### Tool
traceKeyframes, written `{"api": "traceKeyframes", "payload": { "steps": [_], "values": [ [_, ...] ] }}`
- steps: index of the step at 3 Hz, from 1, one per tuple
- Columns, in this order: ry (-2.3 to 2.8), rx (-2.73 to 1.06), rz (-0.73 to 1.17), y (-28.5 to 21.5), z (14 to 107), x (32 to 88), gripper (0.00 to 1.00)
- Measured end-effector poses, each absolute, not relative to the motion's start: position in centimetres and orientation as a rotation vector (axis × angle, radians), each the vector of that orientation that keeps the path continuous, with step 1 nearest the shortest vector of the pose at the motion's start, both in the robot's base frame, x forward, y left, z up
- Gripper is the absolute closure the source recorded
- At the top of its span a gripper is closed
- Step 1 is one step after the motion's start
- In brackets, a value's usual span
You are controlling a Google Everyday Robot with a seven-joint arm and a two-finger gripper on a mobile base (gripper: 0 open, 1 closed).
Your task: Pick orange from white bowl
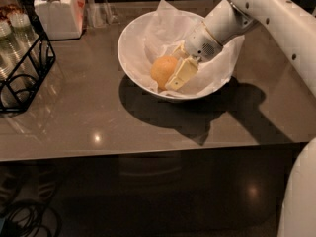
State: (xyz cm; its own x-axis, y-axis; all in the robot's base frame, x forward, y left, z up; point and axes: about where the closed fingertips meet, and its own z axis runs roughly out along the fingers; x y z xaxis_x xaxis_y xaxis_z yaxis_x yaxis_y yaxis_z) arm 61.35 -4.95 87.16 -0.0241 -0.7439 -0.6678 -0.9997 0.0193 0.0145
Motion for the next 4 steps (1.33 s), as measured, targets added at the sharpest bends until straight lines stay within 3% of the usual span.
{"api": "traceKeyframes", "payload": {
  "steps": [1,4],
  "values": [
    [1.744,-1.701,0.697,-5.8,89.5,61.1,1.00],
    [1.672,-1.439,0.516,-13.7,98.0,54.6,1.00]
  ]
}}
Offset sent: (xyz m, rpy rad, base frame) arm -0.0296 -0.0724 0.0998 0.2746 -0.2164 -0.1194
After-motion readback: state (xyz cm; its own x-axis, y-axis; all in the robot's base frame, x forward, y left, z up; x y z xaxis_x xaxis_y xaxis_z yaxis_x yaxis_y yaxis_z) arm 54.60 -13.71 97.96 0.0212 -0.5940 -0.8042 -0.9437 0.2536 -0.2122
